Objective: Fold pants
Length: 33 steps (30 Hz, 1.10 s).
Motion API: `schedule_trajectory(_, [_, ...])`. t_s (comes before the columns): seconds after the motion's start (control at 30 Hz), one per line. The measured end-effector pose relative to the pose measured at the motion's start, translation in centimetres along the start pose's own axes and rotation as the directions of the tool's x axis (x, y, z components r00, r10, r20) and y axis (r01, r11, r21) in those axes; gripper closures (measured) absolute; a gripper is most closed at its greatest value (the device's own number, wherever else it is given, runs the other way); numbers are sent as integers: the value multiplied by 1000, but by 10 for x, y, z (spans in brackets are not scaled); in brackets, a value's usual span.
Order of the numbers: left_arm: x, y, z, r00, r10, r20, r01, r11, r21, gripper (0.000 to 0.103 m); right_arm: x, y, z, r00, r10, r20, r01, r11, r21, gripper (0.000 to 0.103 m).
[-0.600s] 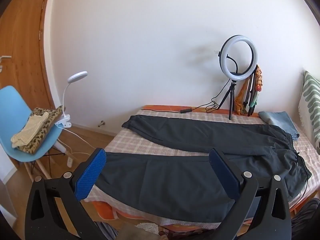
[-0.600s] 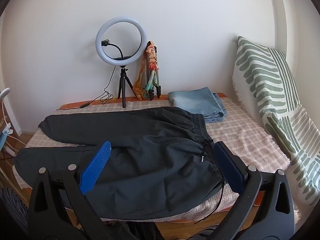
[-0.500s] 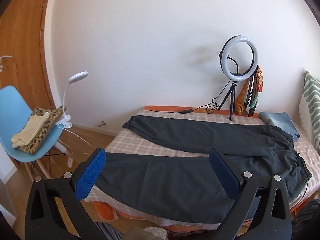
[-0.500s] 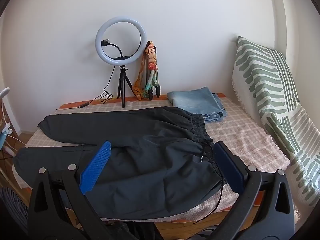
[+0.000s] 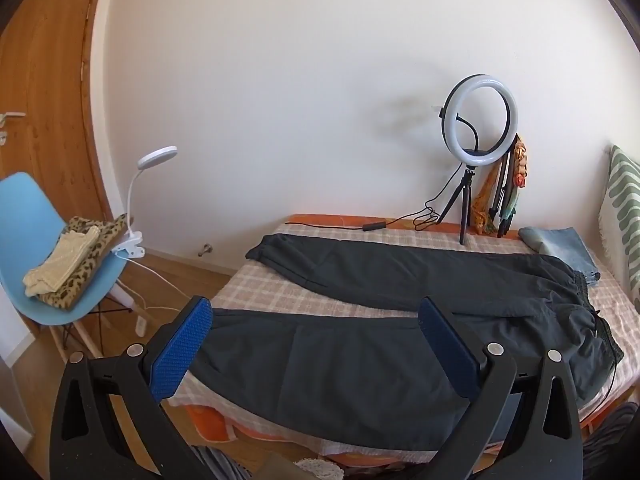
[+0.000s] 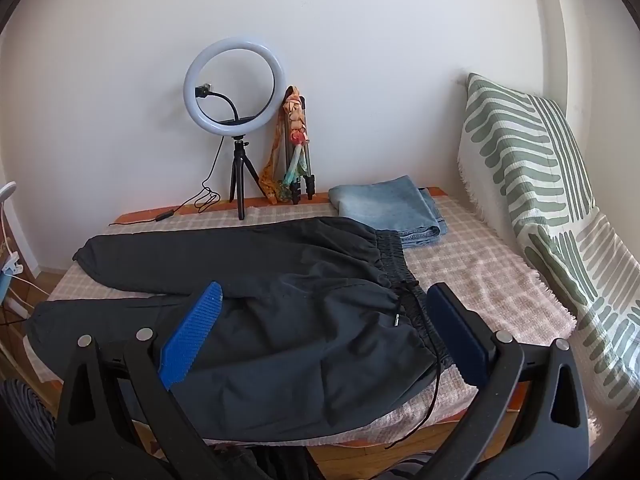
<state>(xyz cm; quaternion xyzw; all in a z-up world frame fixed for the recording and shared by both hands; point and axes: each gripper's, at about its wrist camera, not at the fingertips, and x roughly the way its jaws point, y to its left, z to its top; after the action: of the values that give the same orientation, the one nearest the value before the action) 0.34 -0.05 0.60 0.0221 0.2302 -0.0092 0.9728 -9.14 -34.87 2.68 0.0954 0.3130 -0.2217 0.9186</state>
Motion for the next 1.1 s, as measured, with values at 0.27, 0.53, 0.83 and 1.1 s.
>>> schedule_trajectory(0.27, [0,-1,-1,1000,2,1,-2,1000,-8,1,0,1,-1,1000,-4,2,4,1000,-2,0])
schedule_trajectory(0.53, [1,0,-2,1000,2,0,-2,1000,-5,1,0,2,-2,1000,4,-2,-4,1000,-5,0])
schedule_trajectory(0.83, [2,-1,-3,1000,1,1,-1,1000,-5,1,3,3,-3,1000,9,-2,-9,1000,-3,0])
schedule_trajectory(1.1, [3,-2,-1,1000,1,1,-1,1000,-7,1,4,3,-4,1000,11,-2,-11,1000,-3,0])
